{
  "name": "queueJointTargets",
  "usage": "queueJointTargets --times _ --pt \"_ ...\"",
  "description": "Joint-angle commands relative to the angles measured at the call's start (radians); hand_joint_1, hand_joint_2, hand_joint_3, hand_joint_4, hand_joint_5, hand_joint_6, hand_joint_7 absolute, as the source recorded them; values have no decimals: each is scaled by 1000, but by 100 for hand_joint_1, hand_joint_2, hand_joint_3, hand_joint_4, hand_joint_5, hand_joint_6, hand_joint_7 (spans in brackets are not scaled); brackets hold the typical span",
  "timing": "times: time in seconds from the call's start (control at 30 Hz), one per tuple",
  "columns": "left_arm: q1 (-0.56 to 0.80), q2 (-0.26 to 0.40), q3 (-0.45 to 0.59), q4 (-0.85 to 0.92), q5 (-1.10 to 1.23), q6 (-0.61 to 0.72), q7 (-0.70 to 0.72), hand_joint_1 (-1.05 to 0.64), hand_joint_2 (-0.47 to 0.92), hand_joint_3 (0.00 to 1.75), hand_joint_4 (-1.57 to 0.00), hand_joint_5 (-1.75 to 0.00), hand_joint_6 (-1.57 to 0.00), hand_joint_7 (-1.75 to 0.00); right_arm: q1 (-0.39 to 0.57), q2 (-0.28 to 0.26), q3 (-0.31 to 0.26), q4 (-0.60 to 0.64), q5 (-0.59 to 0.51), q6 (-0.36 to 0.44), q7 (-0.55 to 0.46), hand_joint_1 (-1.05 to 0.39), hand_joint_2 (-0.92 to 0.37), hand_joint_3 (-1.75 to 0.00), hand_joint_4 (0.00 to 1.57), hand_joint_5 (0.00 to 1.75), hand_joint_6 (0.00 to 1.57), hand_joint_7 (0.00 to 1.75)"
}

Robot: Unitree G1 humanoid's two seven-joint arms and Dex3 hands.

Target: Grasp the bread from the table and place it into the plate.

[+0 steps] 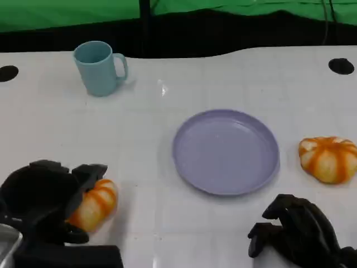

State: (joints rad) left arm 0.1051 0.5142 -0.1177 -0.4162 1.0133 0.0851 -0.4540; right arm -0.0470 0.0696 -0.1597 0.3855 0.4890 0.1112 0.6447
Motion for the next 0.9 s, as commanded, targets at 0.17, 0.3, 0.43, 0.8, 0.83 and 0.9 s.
queueJointTargets --times 0.17,0.3,0.43,0.8,0.83,0.9 --pt "-23 -9 -53 67 71 43 18 -66 86 0 -33 -15 -25 0 12 -5 0 -23 8 8 -6 -103 -71 0 157 71 157 33" --pt "-51 -29 -92 187 104 48 117 -63 85 0 -36 -13 -28 -1 14 -5 0 -27 8 12 -7 -103 -71 0 157 70 157 33" --pt "-74 -43 -123 291 108 47 212 -59 84 0 -37 -12 -31 -2 18 -5 1 -34 7 14 -10 -103 -71 0 157 71 157 33" --pt "-125 -42 -169 464 59 24 349 -52 87 1 -43 -10 -33 -1 20 -5 0 -43 9 27 -11 -103 -71 0 157 70 157 33" --pt "-132 -45 -167 490 42 9 380 -51 87 1 -44 -10 -33 -1 21 -5 0 -44 7 27 -14 -103 -71 0 157 70 157 33" --pt "-145 -48 -162 542 6 -28 450 -43 88 1 -57 -15 -43 -4 21 -4 0 -45 6 30 -19 -103 -70 0 157 71 157 33"
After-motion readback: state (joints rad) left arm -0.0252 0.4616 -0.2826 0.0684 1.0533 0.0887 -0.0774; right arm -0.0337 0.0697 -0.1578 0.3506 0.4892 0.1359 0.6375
